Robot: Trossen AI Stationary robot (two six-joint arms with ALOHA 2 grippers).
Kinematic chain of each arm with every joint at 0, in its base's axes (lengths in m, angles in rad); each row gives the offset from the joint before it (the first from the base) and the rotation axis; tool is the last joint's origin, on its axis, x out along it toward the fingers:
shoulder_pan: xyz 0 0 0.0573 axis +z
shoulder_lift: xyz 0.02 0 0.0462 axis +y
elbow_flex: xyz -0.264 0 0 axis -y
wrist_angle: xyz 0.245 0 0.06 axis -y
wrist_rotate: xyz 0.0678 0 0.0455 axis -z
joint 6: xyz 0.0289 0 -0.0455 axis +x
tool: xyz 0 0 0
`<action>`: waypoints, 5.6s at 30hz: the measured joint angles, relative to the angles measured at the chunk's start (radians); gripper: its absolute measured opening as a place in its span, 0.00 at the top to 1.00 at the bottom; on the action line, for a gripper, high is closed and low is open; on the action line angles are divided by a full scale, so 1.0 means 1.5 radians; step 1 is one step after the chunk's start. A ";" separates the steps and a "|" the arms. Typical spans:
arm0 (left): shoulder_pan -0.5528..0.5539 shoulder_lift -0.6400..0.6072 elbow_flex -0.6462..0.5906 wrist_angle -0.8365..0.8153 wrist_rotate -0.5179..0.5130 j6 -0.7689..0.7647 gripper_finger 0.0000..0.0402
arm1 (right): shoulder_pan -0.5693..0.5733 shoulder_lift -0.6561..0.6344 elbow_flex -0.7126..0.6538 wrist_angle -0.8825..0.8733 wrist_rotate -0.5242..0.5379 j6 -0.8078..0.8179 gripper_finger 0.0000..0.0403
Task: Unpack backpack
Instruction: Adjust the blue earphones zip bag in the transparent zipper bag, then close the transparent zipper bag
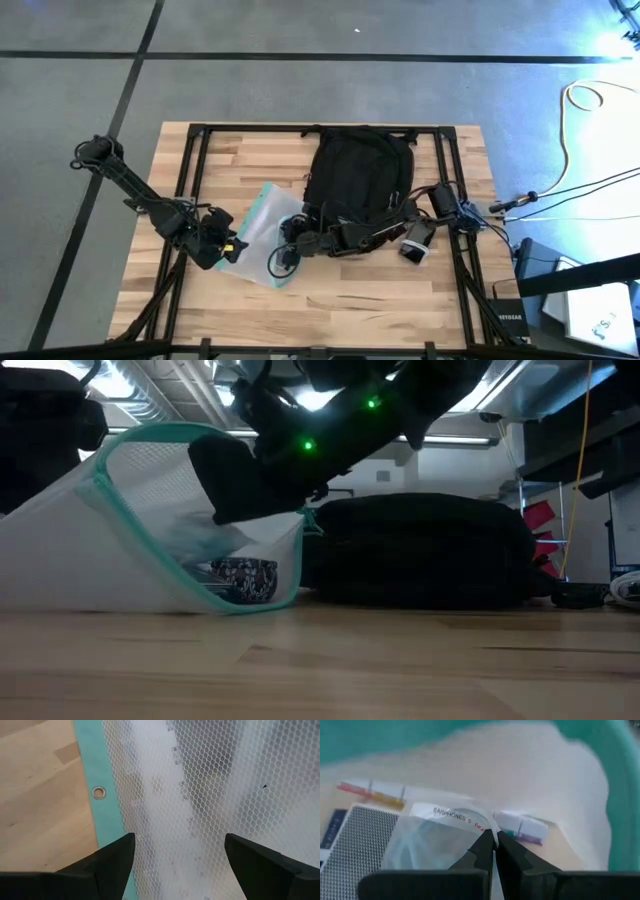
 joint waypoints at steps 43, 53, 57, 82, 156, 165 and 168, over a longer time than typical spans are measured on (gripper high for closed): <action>0.001 0.000 0.000 0.093 -0.021 0.108 0.27 | 0.080 -0.064 0.000 -0.362 0.100 -0.668 0.29; -0.001 0.000 0.000 0.093 -0.019 0.117 0.27 | 0.064 -0.001 0.001 -0.277 0.036 -0.857 0.38; -0.001 0.000 0.000 0.094 -0.019 0.114 0.27 | 0.058 0.013 0.003 -0.260 0.050 -0.888 0.43; -0.003 0.000 0.000 0.127 -0.067 0.129 0.27 | 0.088 -0.002 -0.002 -0.267 0.247 -0.739 0.99; -0.035 0.500 0.283 0.571 -0.180 1.322 0.27 | 0.032 -0.144 0.107 -0.328 0.027 -0.155 1.00; -0.027 0.500 0.319 0.543 -0.064 1.466 0.27 | 0.032 -0.145 0.108 -0.338 0.019 -0.154 1.00; -0.015 0.500 0.335 0.488 -0.044 1.456 0.27 | 0.032 -0.148 0.108 -0.364 0.025 -0.150 1.00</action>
